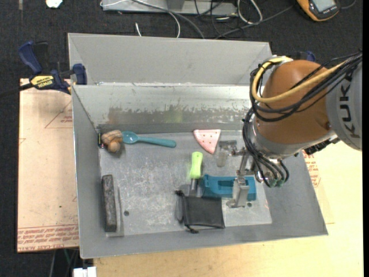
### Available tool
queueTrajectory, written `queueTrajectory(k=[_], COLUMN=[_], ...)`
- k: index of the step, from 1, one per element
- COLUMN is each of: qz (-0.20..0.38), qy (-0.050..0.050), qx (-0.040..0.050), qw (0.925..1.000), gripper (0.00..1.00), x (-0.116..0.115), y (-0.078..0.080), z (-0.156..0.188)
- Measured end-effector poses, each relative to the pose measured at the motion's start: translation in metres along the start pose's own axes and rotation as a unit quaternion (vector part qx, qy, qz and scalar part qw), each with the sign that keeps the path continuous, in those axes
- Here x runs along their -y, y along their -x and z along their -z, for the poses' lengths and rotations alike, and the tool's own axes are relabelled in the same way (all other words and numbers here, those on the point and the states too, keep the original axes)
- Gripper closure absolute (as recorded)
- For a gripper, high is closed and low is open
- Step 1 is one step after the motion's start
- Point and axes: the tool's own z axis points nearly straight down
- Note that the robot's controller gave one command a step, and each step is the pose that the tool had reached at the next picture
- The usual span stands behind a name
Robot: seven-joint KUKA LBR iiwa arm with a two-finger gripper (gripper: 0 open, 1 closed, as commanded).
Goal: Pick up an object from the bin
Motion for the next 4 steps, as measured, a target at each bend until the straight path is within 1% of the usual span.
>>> queueTrajectory(k=[1, 2, 3, 4], qz=[0.000, -0.146, -0.212, -0.234], qy=[0.000, 0.001, 0.002, 0.002], qx=[0.0042, 0.0031, 0.0070, 0.0037], qw=[1.0000, 0.9893, 0.9772, 0.9722], gripper=[0.00, 0.00, 0.00, 0.00], x=[0.000, 0.036, 0.061, 0.055], y=[0.001, -0.005, 0.009, 0.013], z=[0.004, -0.062, -0.069, -0.080])
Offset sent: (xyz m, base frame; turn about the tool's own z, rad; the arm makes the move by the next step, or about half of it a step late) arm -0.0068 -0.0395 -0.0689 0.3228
